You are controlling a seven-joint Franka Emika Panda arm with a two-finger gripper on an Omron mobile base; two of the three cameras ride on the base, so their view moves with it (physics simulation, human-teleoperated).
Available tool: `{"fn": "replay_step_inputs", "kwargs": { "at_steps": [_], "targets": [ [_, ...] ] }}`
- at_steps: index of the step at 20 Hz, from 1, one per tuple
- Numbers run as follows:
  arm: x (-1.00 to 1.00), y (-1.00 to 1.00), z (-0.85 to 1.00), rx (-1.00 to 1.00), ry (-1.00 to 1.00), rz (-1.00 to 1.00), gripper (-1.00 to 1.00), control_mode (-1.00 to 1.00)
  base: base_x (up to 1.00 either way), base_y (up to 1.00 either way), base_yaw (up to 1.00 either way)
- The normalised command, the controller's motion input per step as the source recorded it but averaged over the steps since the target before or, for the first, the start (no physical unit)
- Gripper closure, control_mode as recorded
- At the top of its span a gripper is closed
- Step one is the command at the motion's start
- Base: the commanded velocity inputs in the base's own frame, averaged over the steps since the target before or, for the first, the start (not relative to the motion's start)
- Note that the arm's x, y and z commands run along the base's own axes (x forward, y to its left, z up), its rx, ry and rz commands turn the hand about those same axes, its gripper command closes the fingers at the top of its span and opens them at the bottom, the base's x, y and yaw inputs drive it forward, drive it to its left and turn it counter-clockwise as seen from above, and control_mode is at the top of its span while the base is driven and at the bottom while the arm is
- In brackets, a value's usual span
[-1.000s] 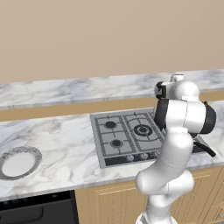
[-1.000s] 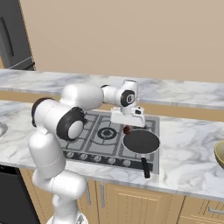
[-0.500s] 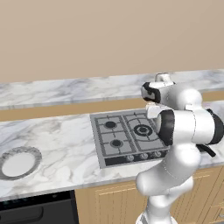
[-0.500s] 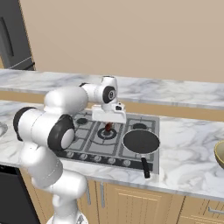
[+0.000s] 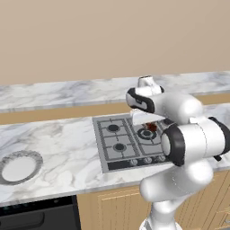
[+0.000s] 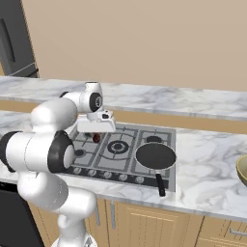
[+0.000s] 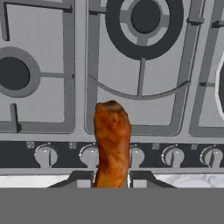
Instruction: Place the chicken drumstick on the plate and place the tomato on the same plate.
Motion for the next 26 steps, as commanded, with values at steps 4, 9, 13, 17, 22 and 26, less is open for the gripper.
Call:
{"fn": "replay_step_inputs", "kwargs": {
  "at_steps": [4, 9, 13, 17, 22, 26],
  "targets": [
    [-0.04, 0.90, 0.09, 0.00, 0.00, 0.09, 1.00, -1.00, 0.00, 0.00, 0.00],
    [-0.10, 0.93, 0.02, 0.00, 0.00, 0.13, 1.00, -1.00, 0.00, 0.00, 0.00],
    [-0.07, 0.93, 0.00, 0.00, 0.00, 0.12, 1.00, -1.00, 0.00, 0.00, 0.00],
    [-0.01, 0.94, 0.00, 0.00, 0.00, 0.09, 1.00, -1.00, 0.00, 0.00, 0.00],
    [0.00, 0.92, 0.00, 0.00, 0.00, 0.11, 1.00, -1.00, 0.00, 0.00, 0.00],
    [0.00, 0.89, 0.00, 0.00, 0.00, 0.13, 1.00, -1.00, 0.00, 0.00, 0.00]
  ]
}}
